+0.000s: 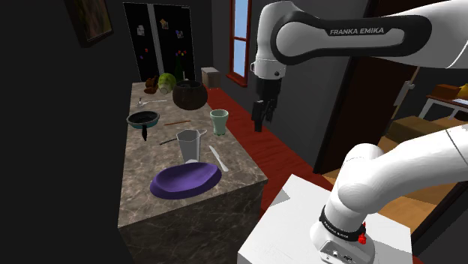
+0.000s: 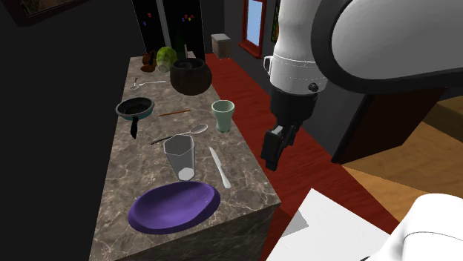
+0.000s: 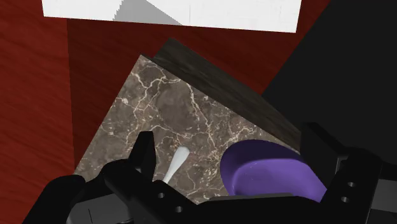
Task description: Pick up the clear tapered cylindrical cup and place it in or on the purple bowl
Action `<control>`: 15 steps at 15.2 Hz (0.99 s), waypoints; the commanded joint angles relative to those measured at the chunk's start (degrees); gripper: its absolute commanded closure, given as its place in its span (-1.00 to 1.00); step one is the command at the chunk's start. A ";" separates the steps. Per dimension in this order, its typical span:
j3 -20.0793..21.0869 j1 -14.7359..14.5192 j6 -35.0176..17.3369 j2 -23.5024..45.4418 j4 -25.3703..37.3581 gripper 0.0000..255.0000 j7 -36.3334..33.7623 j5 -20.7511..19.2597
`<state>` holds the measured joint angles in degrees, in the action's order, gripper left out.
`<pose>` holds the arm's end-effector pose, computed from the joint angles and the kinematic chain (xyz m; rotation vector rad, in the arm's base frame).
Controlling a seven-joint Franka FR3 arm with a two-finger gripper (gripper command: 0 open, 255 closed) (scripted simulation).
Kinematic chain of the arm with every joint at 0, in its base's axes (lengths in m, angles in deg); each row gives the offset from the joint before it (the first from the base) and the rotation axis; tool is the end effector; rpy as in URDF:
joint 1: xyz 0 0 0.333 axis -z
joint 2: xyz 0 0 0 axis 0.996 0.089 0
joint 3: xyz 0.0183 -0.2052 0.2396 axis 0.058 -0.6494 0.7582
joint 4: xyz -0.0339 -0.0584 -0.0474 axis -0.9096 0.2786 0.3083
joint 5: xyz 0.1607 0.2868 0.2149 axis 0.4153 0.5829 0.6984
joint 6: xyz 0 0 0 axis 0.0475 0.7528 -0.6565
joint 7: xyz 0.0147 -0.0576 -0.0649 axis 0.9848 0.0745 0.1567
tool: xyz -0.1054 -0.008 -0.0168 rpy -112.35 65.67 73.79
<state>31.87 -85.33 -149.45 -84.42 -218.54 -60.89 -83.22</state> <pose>0.3153 0.0352 0.5583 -3.0987 -0.1667 0.0354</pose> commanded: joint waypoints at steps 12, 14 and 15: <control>-1.06 0.53 -15.35 23.73 9.48 -1.00 3.27 0.34; -1.22 0.56 -17.25 28.15 12.20 -1.00 3.82 0.49; -1.28 0.58 -18.09 30.36 13.67 -1.00 4.09 0.58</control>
<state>30.71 -84.79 -166.66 -56.03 -206.10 -57.14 -82.72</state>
